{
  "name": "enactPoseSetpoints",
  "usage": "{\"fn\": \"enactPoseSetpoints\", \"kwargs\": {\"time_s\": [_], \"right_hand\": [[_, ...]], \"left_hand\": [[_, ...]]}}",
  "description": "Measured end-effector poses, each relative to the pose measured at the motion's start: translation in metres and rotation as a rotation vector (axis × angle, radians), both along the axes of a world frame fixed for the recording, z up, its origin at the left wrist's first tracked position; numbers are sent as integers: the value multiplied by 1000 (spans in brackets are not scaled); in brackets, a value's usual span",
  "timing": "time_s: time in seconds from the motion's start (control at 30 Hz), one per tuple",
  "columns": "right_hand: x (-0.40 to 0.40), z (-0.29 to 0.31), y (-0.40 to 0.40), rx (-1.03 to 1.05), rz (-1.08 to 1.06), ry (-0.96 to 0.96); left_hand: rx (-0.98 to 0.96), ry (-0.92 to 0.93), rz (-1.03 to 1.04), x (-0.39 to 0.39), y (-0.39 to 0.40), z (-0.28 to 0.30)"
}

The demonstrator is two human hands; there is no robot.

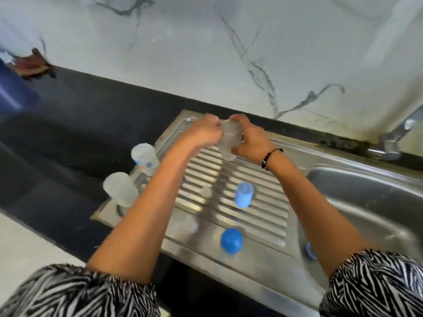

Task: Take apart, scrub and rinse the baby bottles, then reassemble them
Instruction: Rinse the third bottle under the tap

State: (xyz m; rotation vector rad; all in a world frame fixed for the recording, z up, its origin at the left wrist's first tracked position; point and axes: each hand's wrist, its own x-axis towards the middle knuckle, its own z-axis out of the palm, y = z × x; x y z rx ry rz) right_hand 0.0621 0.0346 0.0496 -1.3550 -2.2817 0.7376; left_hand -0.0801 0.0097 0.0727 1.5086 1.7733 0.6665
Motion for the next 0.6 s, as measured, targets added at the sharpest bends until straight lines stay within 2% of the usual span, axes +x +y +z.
{"fn": "enactPoseSetpoints", "kwargs": {"time_s": [0.07, 0.17, 0.37, 0.6], "right_hand": [[-46, -1, 8, -26, 8, -33], [-103, -6, 16, -89, -2, -23], [-166, -33, 33, -180, -51, -60], [-188, -62, 32, -175, -67, -47]], "left_hand": [[-78, 204, -138, -50, 8, 14], [-138, 345, -241, -104, 20, 21], [-220, 124, -242, -173, 45, -10], [-252, 61, -219, -204, 56, -46]]}}
